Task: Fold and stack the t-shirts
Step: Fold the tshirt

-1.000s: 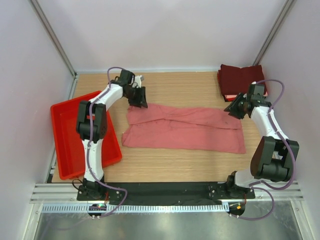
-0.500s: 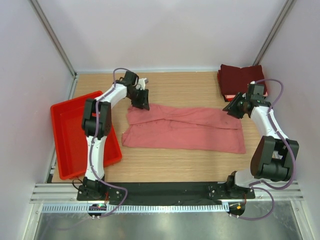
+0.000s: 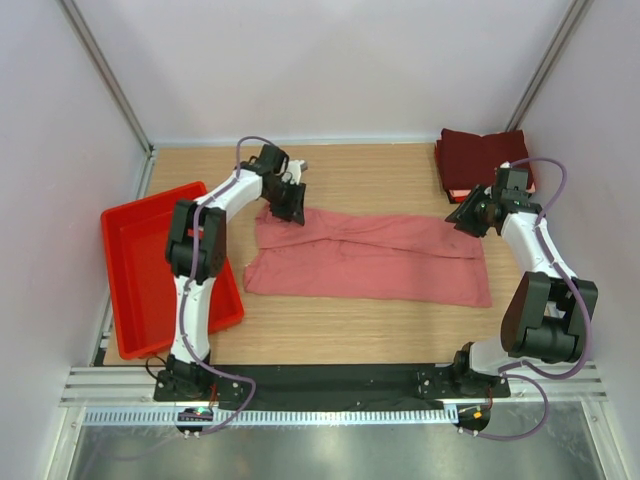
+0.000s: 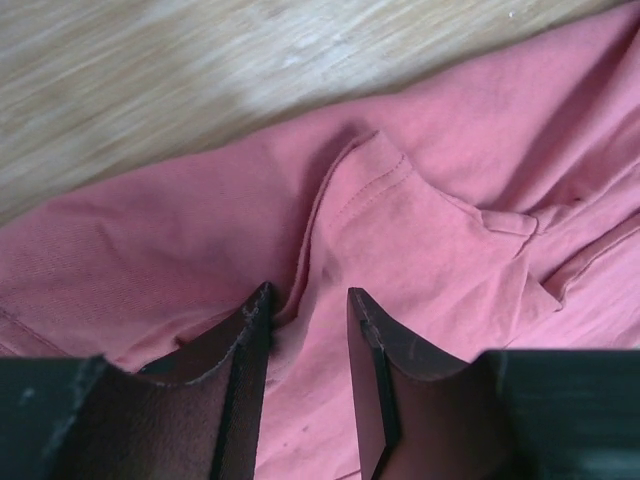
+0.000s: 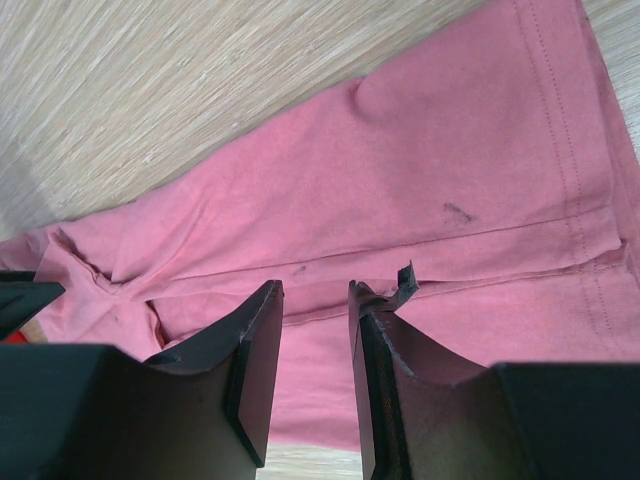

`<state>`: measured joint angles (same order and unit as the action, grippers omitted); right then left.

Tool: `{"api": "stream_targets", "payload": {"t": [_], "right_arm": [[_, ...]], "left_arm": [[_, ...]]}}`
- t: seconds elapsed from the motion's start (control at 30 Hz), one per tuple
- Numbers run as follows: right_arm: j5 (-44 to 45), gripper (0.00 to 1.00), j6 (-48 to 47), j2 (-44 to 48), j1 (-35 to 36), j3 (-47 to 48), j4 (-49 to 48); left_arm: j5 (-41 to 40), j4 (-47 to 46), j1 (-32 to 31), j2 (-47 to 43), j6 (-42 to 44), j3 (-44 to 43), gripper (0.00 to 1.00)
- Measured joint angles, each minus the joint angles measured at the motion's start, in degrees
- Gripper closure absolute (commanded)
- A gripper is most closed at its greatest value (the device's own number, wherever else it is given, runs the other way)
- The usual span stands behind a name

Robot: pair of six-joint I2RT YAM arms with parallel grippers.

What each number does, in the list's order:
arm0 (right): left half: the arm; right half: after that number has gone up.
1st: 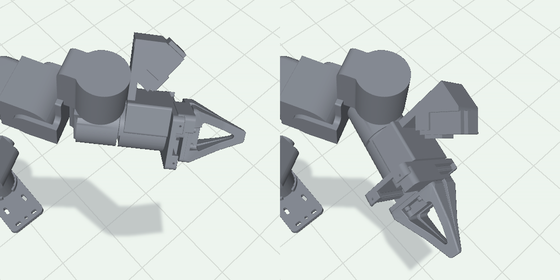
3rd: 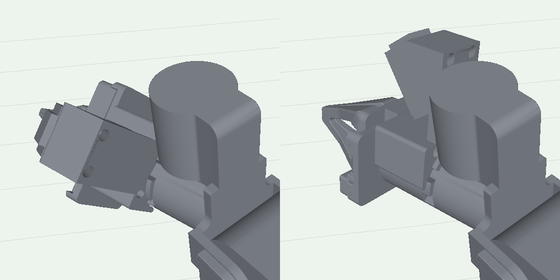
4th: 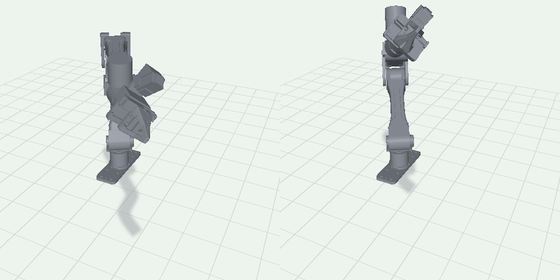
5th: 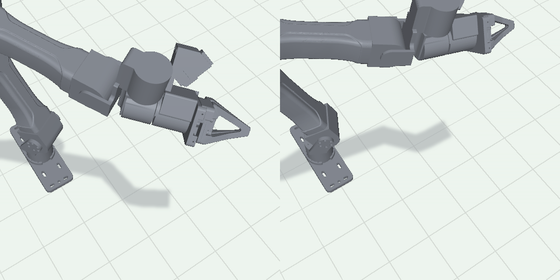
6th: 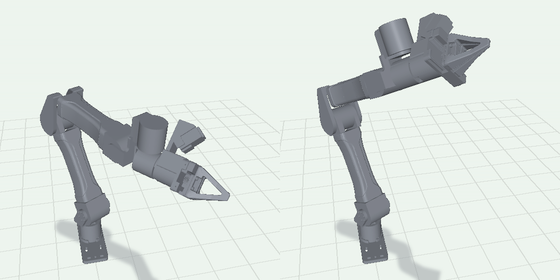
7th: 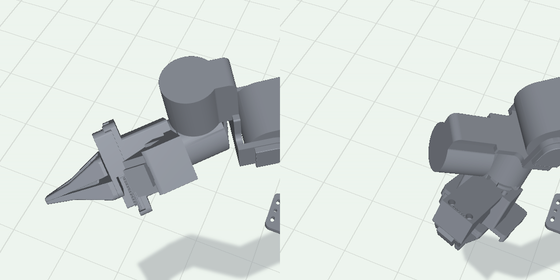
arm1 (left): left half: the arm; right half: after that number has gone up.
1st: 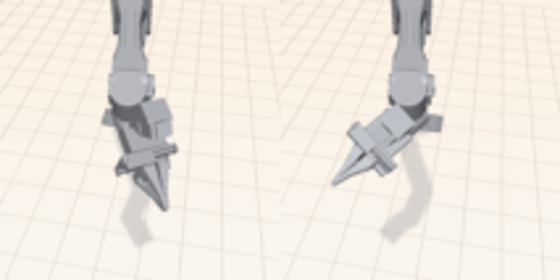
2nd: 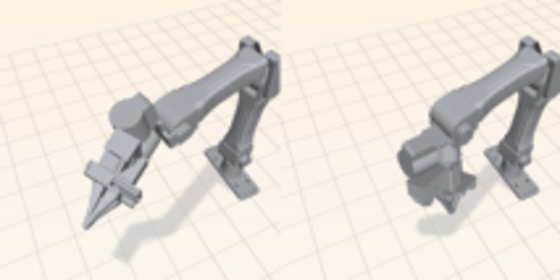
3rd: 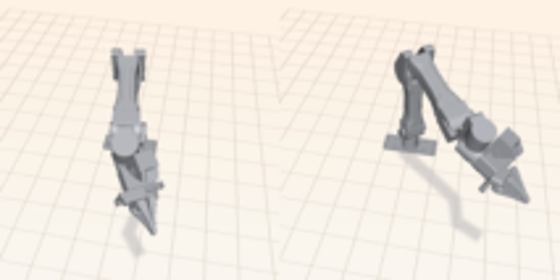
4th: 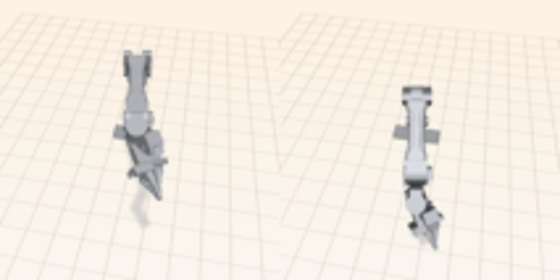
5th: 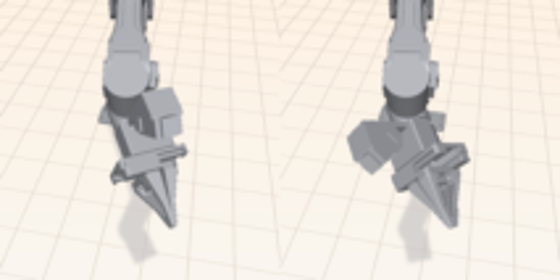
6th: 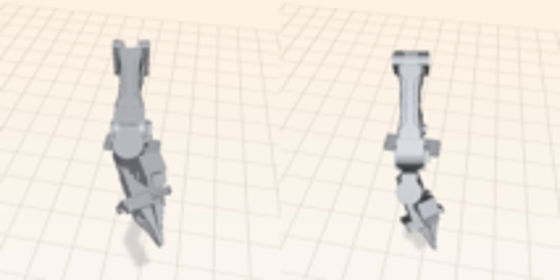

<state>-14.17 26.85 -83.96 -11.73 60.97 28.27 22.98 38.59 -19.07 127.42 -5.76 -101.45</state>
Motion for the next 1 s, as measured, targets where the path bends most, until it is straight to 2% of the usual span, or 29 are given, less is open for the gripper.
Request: {"api": "stream_targets", "payload": {"t": [0.17, 0.33, 0.47, 1.0], "right_arm": [[-0.2, 0.6, 0.0, 0.0, 0.0, 0.0, 0.0], [-0.4, 0.6, -0.2, 0.0, 0.0, 0.0, 0.0], [-0.5, 0.6, -0.2, 0.0, 0.0, 0.0, 0.0], [-1.2, 0.59, -0.3, 0.0, 0.0, 0.0, 0.0]], "left_arm": [[-1.2, 0.0, -0.9, -1.6, 0.0, 1.5, 0.71], [-2.1, 0.3, -1.6, -2.4, -0.1, 2.6, 0.73], [-4.1, 1.3, -2.4, -4.1, -0.2, 3.0, 0.66], [-6.8, 2.5, -3.3, -5.9, -0.3, 3.0, 0.67]]}}
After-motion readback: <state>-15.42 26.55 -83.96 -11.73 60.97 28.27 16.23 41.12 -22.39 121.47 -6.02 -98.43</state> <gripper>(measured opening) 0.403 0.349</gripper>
